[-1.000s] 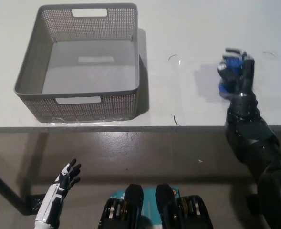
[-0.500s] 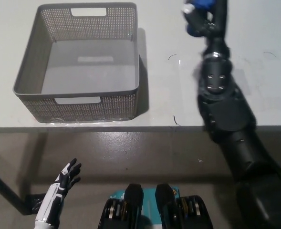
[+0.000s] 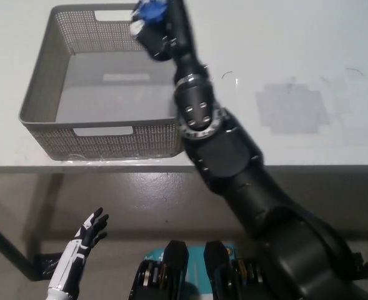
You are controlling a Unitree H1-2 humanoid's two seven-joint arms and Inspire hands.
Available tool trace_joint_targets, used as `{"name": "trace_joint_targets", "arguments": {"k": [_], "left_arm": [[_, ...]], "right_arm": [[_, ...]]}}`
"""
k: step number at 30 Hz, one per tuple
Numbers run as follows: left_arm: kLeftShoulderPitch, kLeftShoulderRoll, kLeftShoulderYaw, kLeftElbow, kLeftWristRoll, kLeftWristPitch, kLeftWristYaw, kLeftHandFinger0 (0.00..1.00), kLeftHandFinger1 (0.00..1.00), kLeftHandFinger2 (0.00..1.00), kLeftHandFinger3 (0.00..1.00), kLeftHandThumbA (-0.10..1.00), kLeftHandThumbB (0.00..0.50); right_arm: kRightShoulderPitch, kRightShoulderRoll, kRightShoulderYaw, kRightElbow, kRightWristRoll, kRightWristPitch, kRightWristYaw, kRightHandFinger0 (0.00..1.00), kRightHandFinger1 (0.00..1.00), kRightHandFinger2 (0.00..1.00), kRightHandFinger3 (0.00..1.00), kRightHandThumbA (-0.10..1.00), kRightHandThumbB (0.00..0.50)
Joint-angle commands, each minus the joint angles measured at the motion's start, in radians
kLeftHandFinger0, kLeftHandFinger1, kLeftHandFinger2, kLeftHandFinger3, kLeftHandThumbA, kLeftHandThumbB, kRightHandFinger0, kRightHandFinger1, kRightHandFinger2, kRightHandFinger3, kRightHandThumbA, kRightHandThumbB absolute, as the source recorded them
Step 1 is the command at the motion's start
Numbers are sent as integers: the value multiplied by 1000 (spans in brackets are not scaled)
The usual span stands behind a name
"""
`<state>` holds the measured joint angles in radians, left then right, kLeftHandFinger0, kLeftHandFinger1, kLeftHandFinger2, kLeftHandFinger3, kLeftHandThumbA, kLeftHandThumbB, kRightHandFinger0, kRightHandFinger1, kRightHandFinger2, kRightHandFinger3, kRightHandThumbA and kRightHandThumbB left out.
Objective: Use the right hand to pick up a chess pieces and put it into a container on the left hand side
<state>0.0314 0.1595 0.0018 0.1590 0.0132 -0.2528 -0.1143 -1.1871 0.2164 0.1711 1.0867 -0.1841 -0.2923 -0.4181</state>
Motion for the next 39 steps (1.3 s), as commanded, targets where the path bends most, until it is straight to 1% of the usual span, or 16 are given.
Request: {"name": "trace_joint_targets", "arguments": {"k": [1,4,9,12,15,16,17,18,19,20,22,24,26,32,38,39], "left_arm": [[-10,18,-6,-18,6,-11,-11,1000,1000,1000,1000,1000,239],[-13,17,-5,-17,5,-11,-11,1000,1000,1000,1000,1000,236],[-18,15,-8,-20,1,-11,-15,1000,1000,1000,1000,1000,247],[-18,19,-9,-21,-2,-11,-20,1000,1000,1000,1000,1000,253],[-24,20,-10,-13,-3,-18,-23,1000,1000,1000,1000,1000,253],[-26,21,-11,-10,8,-24,-19,1000,1000,1000,1000,1000,262],[-26,21,-11,-8,9,-27,-17,1000,1000,1000,1000,1000,275],[-29,20,-11,-6,9,-29,-16,1000,1000,1000,1000,1000,276],[-31,19,-11,-3,6,-32,-17,1000,1000,1000,1000,1000,281],[-31,20,-12,-2,10,-33,-16,1000,1000,1000,1000,1000,282],[-30,22,-15,-6,18,-32,-15,1000,1000,1000,1000,1000,274],[-29,20,-14,-10,15,-28,-14,1000,1000,1000,1000,1000,282],[-30,18,-14,-5,18,-30,-10,1000,1000,1000,1000,1000,292],[-31,23,-17,-6,24,-32,-14,1000,1000,1000,1000,1000,282],[-33,27,-19,5,35,-34,-12,1000,1000,1000,1000,1000,306],[-31,30,-21,9,47,-41,-8,1000,1000,1000,1000,1000,297]], "right_arm": [[-103,34,16,87,-21,-114,19,0,372,824,801,-100,133],[-128,44,15,147,-16,-108,22,0,404,847,803,-100,129],[-151,41,37,223,-37,-109,12,0,387,838,794,-100,135],[-153,33,42,242,-34,-88,23,5,423,862,816,-100,156],[-152,25,46,251,-38,-67,28,42,420,740,692,-100,164],[-150,18,49,250,-39,-58,52,296,599,871,880,73,169],[-148,10,46,249,-32,-53,91,487,724,947,1000,232,199],[-147,4,44,250,-26,-59,119,580,755,935,1000,291,210],[-147,-2,47,252,-26,-57,145,761,935,1000,1000,432,242],[-147,-6,42,253,-18,-55,173,827,1000,1000,1000,525,268],[-145,-21,50,254,-18,-38,258,1000,1000,1000,1000,804,365],[-147,-28,70,254,-42,-21,274,1000,1000,1000,1000,950,418],[-144,-32,80,249,-49,-20,283,1000,1000,1000,1000,992,430],[-144,-43,99,225,-62,-30,252,1000,1000,1000,1000,1000,435],[-137,-61,64,173,-30,-61,267,1000,1000,1000,1000,1000,441],[-133,-66,52,149,-19,-58,277,1000,1000,1000,1000,1000,443]]}}
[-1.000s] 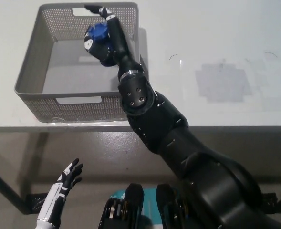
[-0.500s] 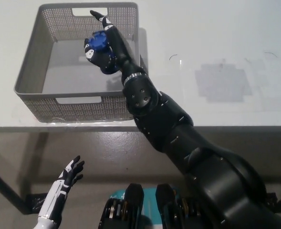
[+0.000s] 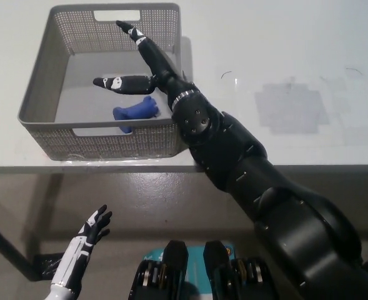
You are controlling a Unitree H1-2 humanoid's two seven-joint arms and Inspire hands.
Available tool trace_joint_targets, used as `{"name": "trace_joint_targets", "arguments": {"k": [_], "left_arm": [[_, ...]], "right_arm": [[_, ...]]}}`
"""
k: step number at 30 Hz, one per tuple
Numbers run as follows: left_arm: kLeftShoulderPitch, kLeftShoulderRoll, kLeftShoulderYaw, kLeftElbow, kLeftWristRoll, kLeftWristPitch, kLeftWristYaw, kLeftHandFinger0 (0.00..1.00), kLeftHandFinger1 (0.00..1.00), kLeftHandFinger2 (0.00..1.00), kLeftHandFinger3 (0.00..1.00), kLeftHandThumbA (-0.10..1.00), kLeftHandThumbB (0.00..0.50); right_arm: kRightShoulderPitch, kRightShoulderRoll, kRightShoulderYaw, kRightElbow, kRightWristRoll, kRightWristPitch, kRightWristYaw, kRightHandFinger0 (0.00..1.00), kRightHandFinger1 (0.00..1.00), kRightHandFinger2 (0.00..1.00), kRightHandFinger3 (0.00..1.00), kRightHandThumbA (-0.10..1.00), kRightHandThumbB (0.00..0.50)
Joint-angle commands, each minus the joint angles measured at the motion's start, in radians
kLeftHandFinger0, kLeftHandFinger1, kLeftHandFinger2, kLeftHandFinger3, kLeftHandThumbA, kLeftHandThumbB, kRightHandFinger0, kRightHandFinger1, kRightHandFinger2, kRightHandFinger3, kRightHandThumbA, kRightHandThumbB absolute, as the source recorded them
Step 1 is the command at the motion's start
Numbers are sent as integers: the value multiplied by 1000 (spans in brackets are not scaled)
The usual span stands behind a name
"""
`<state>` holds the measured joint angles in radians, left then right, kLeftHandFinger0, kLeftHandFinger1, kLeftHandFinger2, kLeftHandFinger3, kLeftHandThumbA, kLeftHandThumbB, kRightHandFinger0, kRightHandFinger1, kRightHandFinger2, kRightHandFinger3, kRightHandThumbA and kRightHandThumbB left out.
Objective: Use the right hand to pick up a chess pieces and put it into a container on the left hand side
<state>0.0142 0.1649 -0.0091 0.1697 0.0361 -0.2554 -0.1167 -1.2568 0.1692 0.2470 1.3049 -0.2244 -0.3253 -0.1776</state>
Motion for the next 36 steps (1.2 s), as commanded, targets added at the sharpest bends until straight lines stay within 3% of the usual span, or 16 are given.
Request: {"name": "trace_joint_targets", "arguments": {"k": [1,3,4,7,14,16,18,19,20,21,24,26,27,29,32,36], "left_arm": [[-12,25,-11,-3,24,-37,-7,1000,1000,1000,1000,1000,295],[-8,25,-11,-2,23,-38,-6,1000,1000,1000,1000,1000,283],[-10,24,-10,6,16,-41,-8,1000,1000,1000,1000,1000,281],[-7,24,-8,7,9,-48,-10,1000,1000,1000,1000,1000,262],[-10,21,-11,12,12,-46,-12,1000,1000,1000,1000,1000,255],[-5,24,-9,8,6,-37,-15,1000,1000,1000,1000,1000,280],[-4,24,-5,-6,3,-30,-15,1000,1000,1000,1000,1000,259],[-6,22,-5,-2,2,-40,-13,1000,1000,1000,1000,1000,244],[-8,21,-4,1,2,-44,-10,1000,1000,1000,1000,1000,237],[-2,19,-3,1,1,-44,-9,1000,1000,1000,1000,1000,239],[6,16,0,-2,-4,-42,-6,1000,1000,1000,1000,1000,237],[15,16,3,-6,-8,-41,-7,1000,1000,1000,1000,1000,237],[18,15,3,-7,-10,-41,-7,1000,1000,1000,1000,1000,239],[21,16,4,-5,-13,-41,-8,1000,1000,1000,1000,1000,244],[20,16,4,1,-11,-41,-7,1000,1000,1000,1000,1000,251],[15,16,6,14,-11,-43,-7,1000,1000,1000,1000,1000,254]], "right_arm": [[-58,-25,-31,-101,25,-11,43,1000,1000,1000,1000,1000,452],[-47,-30,-43,-151,32,14,57,1000,1000,1000,1000,1000,487],[-36,-45,-53,-229,38,47,74,1000,1000,1000,1000,1000,459],[-7,-62,-78,-365,63,89,115,1000,1000,1000,1000,1000,443],[86,-141,-112,-752,68,196,141,1000,1000,1000,1000,1000,437],[130,-154,-126,-863,75,229,142,1000,1000,1000,1000,1000,438],[195,-173,-144,-1021,90,269,148,1000,1000,1000,1000,1000,410],[214,-175,-151,-1070,103,288,154,1000,1000,1000,1000,1000,473],[245,-180,-159,-1136,107,302,152,1000,1000,1000,1000,1000,407],[297,-185,-171,-1233,114,326,151,1000,1000,1000,1000,1000,390],[406,-188,-203,-1391,187,312,152,1000,1000,1000,1000,1000,427],[485,-201,-215,-1466,198,288,149,1000,1000,1000,1000,1000,412],[501,-204,-217,-1482,201,287,150,1000,1000,1000,1000,1000,446],[585,-220,-228,-1534,241,252,157,1000,1000,1000,1000,1000,352],[688,-241,-238,-1585,251,244,162,1000,1000,1000,1000,1000,330],[798,-259,-250,-1593,282,234,174,1000,1000,1000,1000,1000,337]]}}
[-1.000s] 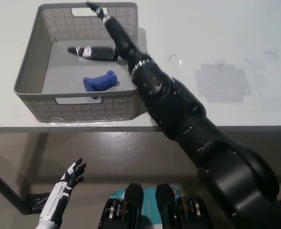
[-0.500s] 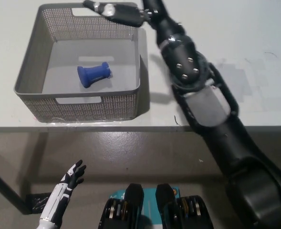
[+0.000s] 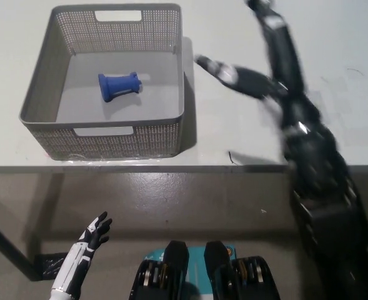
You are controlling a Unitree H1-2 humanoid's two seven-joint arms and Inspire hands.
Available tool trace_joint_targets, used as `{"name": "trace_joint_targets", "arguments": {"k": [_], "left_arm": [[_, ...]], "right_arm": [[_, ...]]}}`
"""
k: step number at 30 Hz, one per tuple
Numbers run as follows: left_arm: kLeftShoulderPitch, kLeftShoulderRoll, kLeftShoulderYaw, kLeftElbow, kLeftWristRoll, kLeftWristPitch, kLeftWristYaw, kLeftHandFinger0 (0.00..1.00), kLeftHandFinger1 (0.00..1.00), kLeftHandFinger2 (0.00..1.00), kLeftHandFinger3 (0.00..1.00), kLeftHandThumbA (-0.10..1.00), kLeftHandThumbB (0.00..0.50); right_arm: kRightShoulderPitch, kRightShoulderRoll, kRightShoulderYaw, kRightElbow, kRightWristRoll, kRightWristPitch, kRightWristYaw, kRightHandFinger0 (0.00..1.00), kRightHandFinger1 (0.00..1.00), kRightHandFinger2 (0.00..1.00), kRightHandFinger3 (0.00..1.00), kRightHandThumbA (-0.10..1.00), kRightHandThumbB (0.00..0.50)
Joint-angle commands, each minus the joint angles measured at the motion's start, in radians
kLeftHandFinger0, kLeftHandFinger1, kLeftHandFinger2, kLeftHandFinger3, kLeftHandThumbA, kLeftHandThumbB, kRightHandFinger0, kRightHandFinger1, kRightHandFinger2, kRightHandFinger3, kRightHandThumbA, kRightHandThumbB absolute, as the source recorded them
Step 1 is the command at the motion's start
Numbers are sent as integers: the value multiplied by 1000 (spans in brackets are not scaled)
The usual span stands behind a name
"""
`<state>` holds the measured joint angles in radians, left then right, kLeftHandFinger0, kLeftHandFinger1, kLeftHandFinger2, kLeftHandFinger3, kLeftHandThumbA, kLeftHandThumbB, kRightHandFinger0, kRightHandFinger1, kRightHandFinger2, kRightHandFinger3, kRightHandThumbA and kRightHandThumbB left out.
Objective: Use the right hand to pick up a chess pieces and put it into a container on the left hand side
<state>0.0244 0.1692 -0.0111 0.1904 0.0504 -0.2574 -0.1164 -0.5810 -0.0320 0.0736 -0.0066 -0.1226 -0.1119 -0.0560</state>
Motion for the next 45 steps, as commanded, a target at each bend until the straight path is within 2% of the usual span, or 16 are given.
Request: {"name": "trace_joint_targets", "arguments": {"k": [1,4,9,15,20,22,24,27,28,30,32,34,38,40,45], "left_arm": [[5,11,8,-7,-25,-40,-7,1000,1000,1000,1000,1000,249],[4,11,10,1,-34,-50,-10,1000,1000,1000,1000,1000,241],[1,10,15,3,-45,-36,-16,1000,1000,1000,1000,1000,261],[5,4,11,21,-49,-56,-15,1000,1000,1000,1000,1000,251],[7,2,14,30,-43,-61,-4,1000,1000,1000,1000,1000,220],[15,1,16,23,-45,-59,-2,1000,1000,1000,1000,1000,212],[14,1,17,27,-50,-59,-4,1000,1000,1000,1000,1000,224],[15,4,19,33,-59,-61,-10,1000,1000,1000,1000,1000,231],[14,6,20,37,-59,-64,-10,1000,1000,1000,1000,1000,236],[8,10,21,44,-60,-68,-12,1000,1000,1000,1000,1000,235],[10,13,22,48,-53,-80,-7,1000,1000,1000,1000,1000,237],[2,12,27,56,-60,-85,-6,1000,1000,1000,1000,1000,232],[3,5,32,59,-70,-88,-6,1000,1000,1000,1000,1000,237],[4,0,34,60,-72,-90,-4,1000,1000,1000,1000,1000,238],[8,1,37,53,-76,-79,-2,1000,1000,1000,1000,1000,243]], "right_arm": [[153,-63,-77,-280,191,20,57,1000,1000,1000,1000,1000,336],[213,-67,-70,-272,181,28,65,1000,1000,1000,1000,1000,343],[300,-80,-57,-218,169,-11,82,1000,1000,1000,1000,1000,291],[375,-118,-40,-104,143,-74,116,1000,1000,1000,1000,1000,233],[413,-109,-30,-69,137,-76,124,1000,1000,1000,1000,1000,263],[436,-105,-25,-57,186,-72,154,1000,1000,1000,1000,1000,241],[457,-104,-20,-46,190,-81,162,1000,1000,1000,1000,1000,229],[492,-88,-18,-29,240,-75,184,1000,1000,1000,1000,1000,247],[502,-83,-17,-23,222,-79,175,1000,1000,1000,1000,1000,281],[527,-66,-18,-11,242,-68,179,1000,1000,1000,1000,1000,301],[560,-62,-11,-11,218,-70,176,1000,1000,1000,1000,1000,252],[568,-55,-9,3,210,-81,176,1000,1000,1000,1000,1000,225],[611,-34,-9,24,242,-83,188,1000,1000,1000,1000,1000,208],[638,-34,-7,42,252,-103,203,1000,1000,1000,1000,1000,151],[675,-47,-10,54,274,-93,228,1000,1000,1000,1000,1000,124]]}}
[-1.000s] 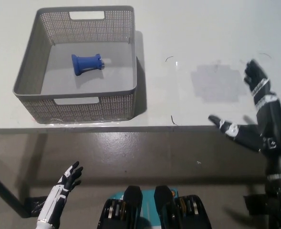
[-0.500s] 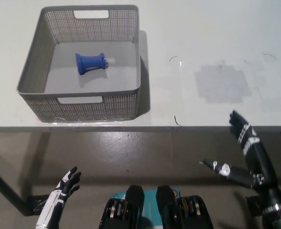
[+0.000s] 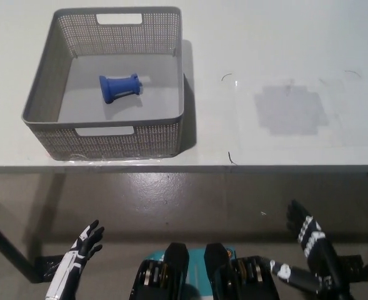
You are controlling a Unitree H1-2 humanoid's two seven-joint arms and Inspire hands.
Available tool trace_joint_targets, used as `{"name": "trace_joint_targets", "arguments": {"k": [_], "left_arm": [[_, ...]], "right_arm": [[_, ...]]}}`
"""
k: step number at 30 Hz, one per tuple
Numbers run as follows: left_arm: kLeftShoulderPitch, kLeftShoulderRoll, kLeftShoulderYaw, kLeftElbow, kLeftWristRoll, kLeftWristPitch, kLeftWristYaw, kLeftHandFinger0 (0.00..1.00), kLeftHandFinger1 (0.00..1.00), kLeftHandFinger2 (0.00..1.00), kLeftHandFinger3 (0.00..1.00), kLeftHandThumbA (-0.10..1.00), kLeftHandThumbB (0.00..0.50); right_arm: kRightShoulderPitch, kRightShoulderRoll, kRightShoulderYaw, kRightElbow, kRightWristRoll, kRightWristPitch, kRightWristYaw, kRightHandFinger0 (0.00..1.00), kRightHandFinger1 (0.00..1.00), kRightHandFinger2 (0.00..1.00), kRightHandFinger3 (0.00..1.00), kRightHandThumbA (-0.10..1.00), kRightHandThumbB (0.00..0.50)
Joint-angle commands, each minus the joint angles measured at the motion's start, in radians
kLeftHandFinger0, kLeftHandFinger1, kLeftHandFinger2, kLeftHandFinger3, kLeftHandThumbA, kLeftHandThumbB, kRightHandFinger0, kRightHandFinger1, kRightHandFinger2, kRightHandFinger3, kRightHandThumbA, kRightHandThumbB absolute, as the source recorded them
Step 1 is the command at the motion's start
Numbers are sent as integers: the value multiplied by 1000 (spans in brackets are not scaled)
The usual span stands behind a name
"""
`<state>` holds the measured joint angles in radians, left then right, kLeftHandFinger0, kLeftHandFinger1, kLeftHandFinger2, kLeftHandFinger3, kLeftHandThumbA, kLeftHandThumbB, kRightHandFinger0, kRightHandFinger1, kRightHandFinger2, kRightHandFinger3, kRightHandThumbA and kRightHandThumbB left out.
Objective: Use the right hand to pick up a chess pieces and put it into a container on the left hand side
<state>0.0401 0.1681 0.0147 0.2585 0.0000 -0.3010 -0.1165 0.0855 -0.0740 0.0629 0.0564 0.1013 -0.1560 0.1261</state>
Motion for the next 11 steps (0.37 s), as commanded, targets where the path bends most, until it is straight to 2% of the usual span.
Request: {"name": "trace_joint_targets", "arguments": {"k": [1,4,5,7,9,11], "left_arm": [[-16,1,11,-14,-28,-32,-2,1000,1000,1000,1000,1000,242],[-56,-1,10,7,-33,-38,-2,1000,1000,1000,1000,1000,247],[-60,-2,9,10,-31,-36,0,1000,1000,1000,1000,1000,271],[-65,-2,8,10,-25,-29,4,1000,1000,1000,1000,1000,284],[-63,-3,9,1,-27,-21,4,1000,1000,1000,1000,1000,251],[-63,-3,9,0,-28,-19,5,1000,1000,1000,1000,1000,248]], "right_arm": [[11,-10,-3,-18,46,-40,44,1000,1000,1000,1000,1000,115],[-13,-23,-20,1,57,-46,49,1000,1000,1000,1000,1000,94],[-15,-25,-22,6,60,-47,50,1000,1000,1000,1000,1000,103],[-22,-28,-23,18,52,-54,48,1000,1000,1000,1000,1000,123],[-26,-29,-20,32,44,-64,51,1000,1000,1000,1000,1000,147],[-26,-30,-20,34,45,-65,53,1000,1000,1000,1000,1000,147]]}}
